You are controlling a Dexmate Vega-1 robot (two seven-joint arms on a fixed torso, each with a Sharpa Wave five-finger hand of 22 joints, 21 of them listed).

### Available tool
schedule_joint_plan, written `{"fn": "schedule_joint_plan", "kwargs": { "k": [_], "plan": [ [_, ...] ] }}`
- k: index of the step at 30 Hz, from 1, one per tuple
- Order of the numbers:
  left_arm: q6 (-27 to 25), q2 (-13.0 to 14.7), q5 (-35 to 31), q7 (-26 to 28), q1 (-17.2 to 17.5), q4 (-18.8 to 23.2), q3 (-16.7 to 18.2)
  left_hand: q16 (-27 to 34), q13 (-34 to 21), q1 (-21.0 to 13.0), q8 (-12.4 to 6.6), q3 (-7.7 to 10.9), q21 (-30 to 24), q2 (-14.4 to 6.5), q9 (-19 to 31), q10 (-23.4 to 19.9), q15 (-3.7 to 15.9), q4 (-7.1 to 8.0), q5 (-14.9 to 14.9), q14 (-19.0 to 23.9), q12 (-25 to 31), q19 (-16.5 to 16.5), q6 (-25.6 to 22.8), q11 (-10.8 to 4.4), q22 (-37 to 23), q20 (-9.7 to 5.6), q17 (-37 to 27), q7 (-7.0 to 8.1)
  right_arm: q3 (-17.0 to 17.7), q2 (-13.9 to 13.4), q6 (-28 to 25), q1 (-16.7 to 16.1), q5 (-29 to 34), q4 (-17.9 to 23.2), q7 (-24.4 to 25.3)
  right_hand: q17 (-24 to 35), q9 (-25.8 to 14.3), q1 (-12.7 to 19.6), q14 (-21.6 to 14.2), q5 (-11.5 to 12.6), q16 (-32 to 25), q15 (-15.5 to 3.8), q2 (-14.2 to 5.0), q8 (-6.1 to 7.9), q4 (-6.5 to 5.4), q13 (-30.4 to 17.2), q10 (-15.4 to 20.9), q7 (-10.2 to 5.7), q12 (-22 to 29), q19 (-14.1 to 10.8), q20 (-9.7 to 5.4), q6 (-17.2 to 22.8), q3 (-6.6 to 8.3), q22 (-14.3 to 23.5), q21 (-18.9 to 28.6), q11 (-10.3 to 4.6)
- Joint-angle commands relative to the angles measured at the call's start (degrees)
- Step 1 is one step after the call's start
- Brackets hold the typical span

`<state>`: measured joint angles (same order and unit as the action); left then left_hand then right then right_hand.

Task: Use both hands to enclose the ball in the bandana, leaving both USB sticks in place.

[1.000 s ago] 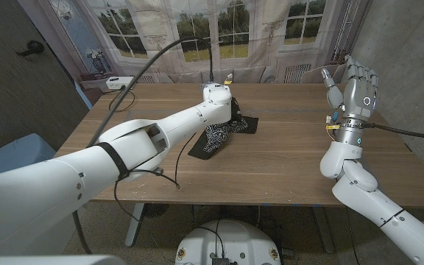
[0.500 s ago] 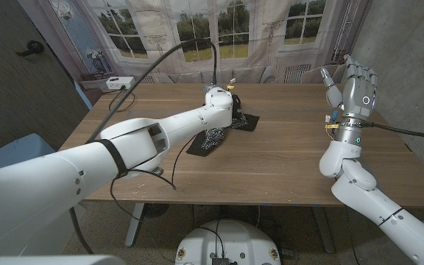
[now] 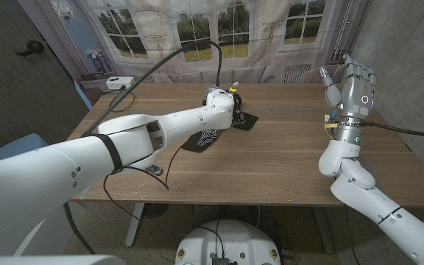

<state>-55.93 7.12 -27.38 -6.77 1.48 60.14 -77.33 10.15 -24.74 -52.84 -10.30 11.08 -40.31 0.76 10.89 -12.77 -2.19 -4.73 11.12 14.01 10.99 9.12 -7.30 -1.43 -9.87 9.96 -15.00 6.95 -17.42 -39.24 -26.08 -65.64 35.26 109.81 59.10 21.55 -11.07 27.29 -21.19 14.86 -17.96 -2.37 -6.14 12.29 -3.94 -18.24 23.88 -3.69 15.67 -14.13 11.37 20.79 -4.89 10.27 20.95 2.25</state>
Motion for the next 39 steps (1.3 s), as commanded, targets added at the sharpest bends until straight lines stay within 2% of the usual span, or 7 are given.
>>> {"fn": "schedule_joint_plan", "kwargs": {
  "k": [1,6,13,25,30,36,39],
  "plan": [
    [-1.5,7.1,1.3,-3.0,-0.5,14.7,0.4,0.0,0.8,2.9,0.02,-0.92,2.2,-0.1,0.0,3.3,-1.93,0.86,0.1,-3.9,-0.4,-2.5,2.1,1.27,-0.1,1.11,1.1,0.02,-0.6,0.1,-0.5,0.8,0.3,-0.2,-0.4,-0.1,-0.2,-0.2,-0.6,0.3,0.3,-2.03,-0.03,-0.15,-0.02,-0.2,0.1,0.12,-0.2,-0.5,0.17,0.5,-0.60,0.2,-0.4,-0.31],
    [-3.4,9.8,0.3,-3.9,-0.7,21.3,0.0,0.0,1.8,6.1,0.07,-2.21,5.0,0.0,0.0,7.1,-4.16,1.86,0.0,-7.9,-0.4,-5.8,5.1,2.37,-0.2,2.15,2.3,-0.66,-0.8,0.0,0.1,1.1,0.0,-0.5,-0.6,-0.1,-0.2,-0.3,-0.6,0.4,0.4,-2.09,0.00,-0.16,-0.01,-0.3,0.2,0.13,-0.2,-0.5,0.15,0.5,-0.63,0.2,-0.5,-0.06],
    [-5.1,12.5,-0.9,-3.8,-0.6,28.1,0.2,0.1,3.1,10.5,0.22,-3.61,9.2,-0.5,0.0,12.6,-6.16,3.44,-0.1,-13.4,-0.4,-11.1,9.7,3.60,-0.3,2.28,3.1,-0.93,-1.0,-0.1,0.2,1.5,0.0,-0.7,-0.7,-0.1,-0.2,-0.4,-0.7,0.5,0.4,-2.22,-0.04,-0.17,-0.02,-0.3,0.3,0.12,-0.3,-0.6,0.14,0.6,-0.67,0.2,-0.7,-0.22],
    [-6.0,16.0,-2.8,-0.3,2.2,37.3,2.8,0.3,4.0,14.0,0.07,-4.42,12.2,-1.4,0.0,17.0,-8.08,4.87,-0.4,-17.5,-0.3,-14.9,12.8,5.37,-0.5,2.34,3.2,-1.10,-0.7,-0.5,0.6,1.0,-0.2,-0.3,-0.6,-0.1,-0.2,-0.4,-0.7,0.7,0.5,-2.19,-0.02,-0.18,-0.02,-0.4,0.3,0.06,-0.4,-0.8,0.12,0.6,-0.73,0.2,-0.9,-0.17],
    [-4.3,17.6,-3.5,5.5,6.6,41.4,7.1,0.8,4.2,14.6,-0.38,-4.50,12.5,-1.7,0.0,16.3,-7.75,5.10,-0.4,-16.7,0.3,-14.7,12.1,5.10,-0.5,2.29,3.2,-1.03,-0.6,-0.4,1.3,0.9,-0.6,-0.4,-0.4,-0.1,-0.2,-0.5,-0.6,0.8,0.5,-2.19,0.00,-0.19,-0.02,-0.4,0.3,0.08,-0.4,-0.9,-0.02,0.6,-0.77,0.2,-1.0,-0.19],
    [2.8,19.3,-2.3,16.1,15.0,45.8,15.9,1.7,4.7,15.2,-1.10,-4.38,12.2,-2.3,-0.1,14.5,-6.65,5.08,-0.6,-14.6,1.4,-12.0,10.2,4.64,-0.7,2.02,3.5,-0.67,-0.6,-0.4,4.4,1.3,-2.2,-1.3,-0.6,-0.1,-0.2,-0.5,-0.3,0.9,0.7,-2.01,-0.10,-0.11,0.00,-0.5,0.3,0.11,-0.5,-1.4,-0.30,0.9,-0.74,0.2,-1.0,0.01],
    [6.1,19.8,-0.9,19.2,18.4,47.3,19.7,1.9,5.0,15.5,-1.35,-4.20,12.0,-2.9,-0.1,13.7,-6.45,5.18,-0.6,-13.9,1.7,-10.9,9.3,4.79,-0.7,2.09,3.6,-0.59,-0.4,-0.3,6.1,1.3,-3.4,-1.4,-0.9,-0.1,-0.2,-0.5,-0.1,0.9,0.8,-1.90,-0.19,-0.12,0.01,-0.5,0.2,0.11,-0.6,-1.9,-0.37,0.9,-0.70,0.2,-0.9,0.04]
  ]
}}
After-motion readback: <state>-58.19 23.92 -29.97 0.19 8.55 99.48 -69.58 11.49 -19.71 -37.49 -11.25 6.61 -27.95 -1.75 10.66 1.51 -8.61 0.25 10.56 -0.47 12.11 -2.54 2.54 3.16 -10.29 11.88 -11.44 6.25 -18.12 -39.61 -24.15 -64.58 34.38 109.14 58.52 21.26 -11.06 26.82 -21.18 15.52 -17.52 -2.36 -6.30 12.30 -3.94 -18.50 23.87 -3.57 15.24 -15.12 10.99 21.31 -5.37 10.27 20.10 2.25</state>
